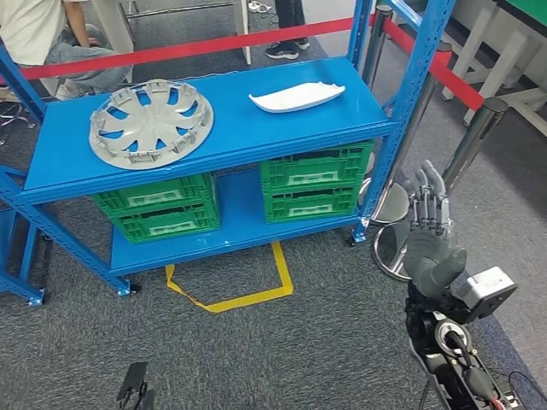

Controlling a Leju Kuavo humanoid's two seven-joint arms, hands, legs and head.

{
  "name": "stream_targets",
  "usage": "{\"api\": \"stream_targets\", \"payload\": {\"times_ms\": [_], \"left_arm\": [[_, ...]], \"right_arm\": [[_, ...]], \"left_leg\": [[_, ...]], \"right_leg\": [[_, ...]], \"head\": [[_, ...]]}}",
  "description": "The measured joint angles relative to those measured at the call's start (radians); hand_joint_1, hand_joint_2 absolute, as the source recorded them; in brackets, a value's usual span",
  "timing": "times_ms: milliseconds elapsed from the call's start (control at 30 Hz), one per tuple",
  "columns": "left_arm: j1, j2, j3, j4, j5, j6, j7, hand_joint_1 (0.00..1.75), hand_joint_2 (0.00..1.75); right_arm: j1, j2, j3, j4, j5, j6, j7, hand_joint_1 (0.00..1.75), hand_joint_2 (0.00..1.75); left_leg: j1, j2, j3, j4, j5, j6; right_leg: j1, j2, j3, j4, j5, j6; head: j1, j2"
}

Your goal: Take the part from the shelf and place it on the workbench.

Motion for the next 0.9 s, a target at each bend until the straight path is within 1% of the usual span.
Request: {"api": "stream_targets", "payload": {"times_ms": [433,900], "left_arm": [[-0.005,0.003,0.026,0.001,0.02,-0.004,-0.007,0.0,0.0],[-0.009,0.011,0.036,0.002,0.013,-0.002,0.004,0.0,0.0]], "right_arm": [[-0.006,0.015,-0.035,-0.032,0.006,0.021,0.002,0.0,0.0],[-0.016,0.033,-0.046,-0.033,-0.021,0.003,0.015,0.0,0.0]], "left_leg": [[0.0,0.0,0.0,0.0,0.0,0.0],[0.0,0.0,0.0,0.0,0.0,0.0]], "right_leg": [[0.0,0.0,0.0,0.0,0.0,0.0],[0.0,0.0,0.0,0.0,0.0,0.0]], "head": [[-0.001,0.0],[0.0,0.0]]}}
